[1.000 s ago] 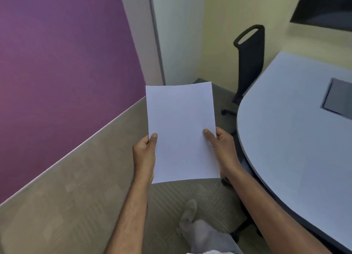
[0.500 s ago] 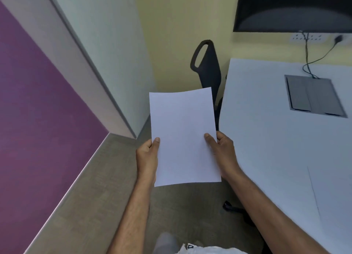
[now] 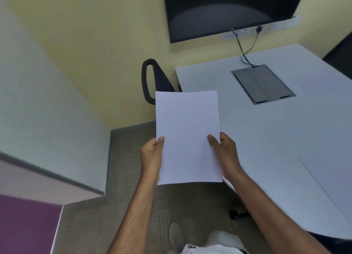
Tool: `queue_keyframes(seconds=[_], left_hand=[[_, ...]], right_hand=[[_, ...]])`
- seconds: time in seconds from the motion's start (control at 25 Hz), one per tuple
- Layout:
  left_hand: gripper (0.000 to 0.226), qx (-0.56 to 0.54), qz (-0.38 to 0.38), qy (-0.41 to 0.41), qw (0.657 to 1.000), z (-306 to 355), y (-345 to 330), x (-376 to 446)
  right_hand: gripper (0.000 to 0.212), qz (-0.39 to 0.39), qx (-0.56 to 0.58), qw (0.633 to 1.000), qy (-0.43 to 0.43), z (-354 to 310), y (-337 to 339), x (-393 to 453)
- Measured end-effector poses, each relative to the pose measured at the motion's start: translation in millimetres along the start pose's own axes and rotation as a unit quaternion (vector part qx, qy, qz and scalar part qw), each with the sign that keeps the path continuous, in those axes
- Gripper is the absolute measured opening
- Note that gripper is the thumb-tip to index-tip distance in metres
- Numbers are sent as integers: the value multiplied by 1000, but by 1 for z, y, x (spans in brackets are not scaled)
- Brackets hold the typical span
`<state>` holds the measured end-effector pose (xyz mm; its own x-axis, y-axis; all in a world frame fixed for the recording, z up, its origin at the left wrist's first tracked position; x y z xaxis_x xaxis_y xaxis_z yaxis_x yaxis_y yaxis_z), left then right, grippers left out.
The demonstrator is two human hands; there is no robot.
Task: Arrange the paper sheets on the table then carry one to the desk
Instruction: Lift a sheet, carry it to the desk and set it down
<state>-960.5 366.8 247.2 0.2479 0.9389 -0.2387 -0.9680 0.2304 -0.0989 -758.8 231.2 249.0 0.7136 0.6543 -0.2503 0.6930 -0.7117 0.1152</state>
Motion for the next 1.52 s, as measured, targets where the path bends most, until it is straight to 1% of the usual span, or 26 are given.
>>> queue_keyframes(seconds=[0.04,0.16,0.2,0.24,0.32,0.36,0.44,0.56,0.64,0.68,0.84,0.92,1.08,1.2,1.36,1.44,1.52], left_hand=[[34,14,-13,-2,1000,4,-7,9],[36,17,-15,-35,999,22,-15,18],[37,28,-74,-6,997,20,-47,79],[39,55,-146,26,987,22,-92,159],[42,71,-155,17,985,23,-97,173],[39,70,-161,10,984,31,-106,179],[29,65,-190,16,979,36,-136,211],[35,109,-209,30,971,40,-187,278],[23,113,-234,26,965,43,-218,313],[21,127,-240,25,962,42,-233,331],[46,197,-264,8,944,39,-285,398],[54,249,-289,0,924,31,-313,429],[56,330,-330,18,884,0,-364,488],[57,381,-380,18,843,-35,-395,524],[57,425,-418,16,803,-81,-419,567],[57,438,-432,22,788,-103,-426,582],[57,451,-443,24,774,-122,-430,595]], right_hand=[[27,14,2,1000,2,-2,1,8],[26,-5,-13,1000,1,-10,-1,17],[24,61,-11,998,-11,-10,-1,60],[22,150,15,988,-38,-9,-6,120],[20,150,31,988,-33,-16,-5,123],[18,152,43,986,-44,-15,-4,130],[14,187,66,979,-43,-15,1,167],[11,218,73,971,-62,-16,6,227],[8,226,81,968,-73,-14,11,265],[7,229,80,967,-80,-11,11,283],[11,254,83,958,-105,2,11,339],[13,264,90,953,-117,13,11,362],[21,287,101,937,-173,48,4,404],[25,314,120,918,-211,78,-4,426],[28,336,189,894,-229,116,-21,447],[28,356,197,882,-239,132,-27,455],[28,364,184,879,-248,142,-34,461]])
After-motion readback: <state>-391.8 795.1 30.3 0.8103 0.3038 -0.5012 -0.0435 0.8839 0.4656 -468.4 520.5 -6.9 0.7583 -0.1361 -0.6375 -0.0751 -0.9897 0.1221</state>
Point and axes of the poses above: each hand's wrist, its own x-axis towards the middle knuckle, its own y-axis out of the back of the hand, z = x × y, the point moved 4 cm from there along x, towards the middle knuckle, and after that the axes turned 6 degrees about -x, right-handed, at the moved point
